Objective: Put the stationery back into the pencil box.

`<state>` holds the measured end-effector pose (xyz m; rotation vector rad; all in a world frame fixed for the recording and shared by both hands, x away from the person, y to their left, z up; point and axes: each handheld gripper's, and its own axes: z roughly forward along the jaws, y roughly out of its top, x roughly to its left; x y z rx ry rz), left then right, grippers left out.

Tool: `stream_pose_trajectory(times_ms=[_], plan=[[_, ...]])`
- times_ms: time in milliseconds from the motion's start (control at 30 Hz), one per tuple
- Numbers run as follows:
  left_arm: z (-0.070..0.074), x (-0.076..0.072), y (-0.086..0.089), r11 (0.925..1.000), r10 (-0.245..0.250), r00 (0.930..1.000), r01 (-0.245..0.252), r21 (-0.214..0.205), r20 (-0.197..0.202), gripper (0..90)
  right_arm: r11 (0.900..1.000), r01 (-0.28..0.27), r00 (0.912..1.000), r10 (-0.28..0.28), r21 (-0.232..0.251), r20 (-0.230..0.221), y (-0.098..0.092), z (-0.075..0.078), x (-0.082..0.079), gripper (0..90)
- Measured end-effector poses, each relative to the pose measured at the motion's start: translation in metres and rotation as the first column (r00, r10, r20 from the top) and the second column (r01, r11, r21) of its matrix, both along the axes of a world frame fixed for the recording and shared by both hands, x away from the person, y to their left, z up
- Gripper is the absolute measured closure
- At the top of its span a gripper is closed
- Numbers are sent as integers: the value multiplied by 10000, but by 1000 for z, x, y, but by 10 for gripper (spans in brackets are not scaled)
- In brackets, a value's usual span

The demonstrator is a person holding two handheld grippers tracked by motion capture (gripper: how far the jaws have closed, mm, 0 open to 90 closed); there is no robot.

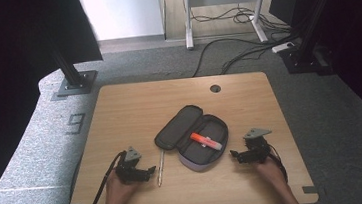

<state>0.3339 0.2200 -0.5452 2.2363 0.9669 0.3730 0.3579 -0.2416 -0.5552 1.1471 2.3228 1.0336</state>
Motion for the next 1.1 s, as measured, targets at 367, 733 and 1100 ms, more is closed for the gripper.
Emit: stream_pose_trajectory(times_ms=[367, 733, 1100], plan=[[22, -11, -1, 9999, 143, 9989, -139, -86, 440, 164, 10000, -24, 10000, 24, 7, -8, 0, 0, 0, 132], [30, -16, -23, 9976, -424, 9977, 452, -517, 527, 242, 10000, -21, 10000, 21, 11, -12, 0, 0, 0, 131], [18, -11, -39, 9962, -783, 9968, 789, -375, 169, 340, 10000, -23, 10000, 23, 10, -10, 0, 0, 0, 132]])
